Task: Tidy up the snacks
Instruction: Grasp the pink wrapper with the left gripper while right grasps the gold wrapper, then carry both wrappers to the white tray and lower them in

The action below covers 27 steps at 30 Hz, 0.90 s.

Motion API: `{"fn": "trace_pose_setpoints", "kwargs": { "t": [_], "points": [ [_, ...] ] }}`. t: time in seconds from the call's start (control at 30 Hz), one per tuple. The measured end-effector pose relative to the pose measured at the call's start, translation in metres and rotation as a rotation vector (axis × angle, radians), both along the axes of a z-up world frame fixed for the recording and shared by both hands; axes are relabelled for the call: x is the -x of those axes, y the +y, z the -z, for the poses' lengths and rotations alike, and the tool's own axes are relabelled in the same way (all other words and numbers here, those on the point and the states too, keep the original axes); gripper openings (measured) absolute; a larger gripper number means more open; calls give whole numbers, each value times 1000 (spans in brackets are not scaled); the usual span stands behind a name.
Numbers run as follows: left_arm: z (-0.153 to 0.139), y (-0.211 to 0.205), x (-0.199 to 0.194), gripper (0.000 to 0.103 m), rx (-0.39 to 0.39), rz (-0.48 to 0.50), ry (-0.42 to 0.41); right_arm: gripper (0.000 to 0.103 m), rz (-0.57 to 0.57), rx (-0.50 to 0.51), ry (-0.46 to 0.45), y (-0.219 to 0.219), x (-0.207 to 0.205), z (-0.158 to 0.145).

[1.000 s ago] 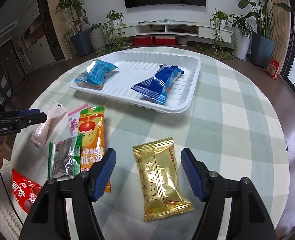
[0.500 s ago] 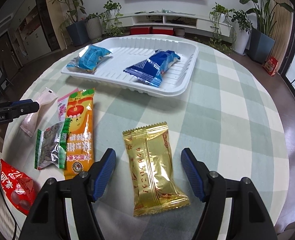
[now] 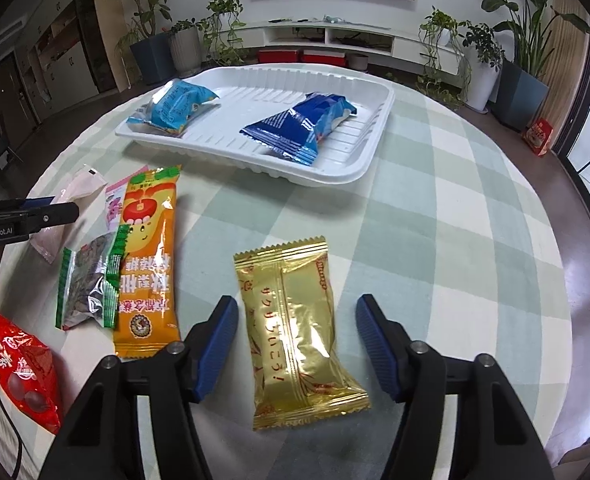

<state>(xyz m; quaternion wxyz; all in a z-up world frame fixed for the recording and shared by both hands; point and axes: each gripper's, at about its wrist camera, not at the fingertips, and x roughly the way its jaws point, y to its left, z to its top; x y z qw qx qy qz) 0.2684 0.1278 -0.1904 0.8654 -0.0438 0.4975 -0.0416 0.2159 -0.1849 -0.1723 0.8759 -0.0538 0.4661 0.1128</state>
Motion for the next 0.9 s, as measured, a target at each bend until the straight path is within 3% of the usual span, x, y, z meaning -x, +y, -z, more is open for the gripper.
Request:
{"fn": "trace_pose_setpoints", "kwargs": {
  "t": [0.13, 0.2, 0.33, 0.9],
  "points": [
    [1, 1, 1, 56, 27, 16, -29, 36, 13, -13, -7, -7, 0, -2],
    [1, 5, 1, 53, 72, 20, -41, 35, 14, -21, -7, -9, 0, -2],
    [2, 14, -3, 27, 104, 7, -34, 35, 14, -33, -11, -9, 0, -3],
    [-11, 21, 8, 20, 172, 8, -63, 35, 34, -274, 25, -26, -5, -13]
  ]
}}
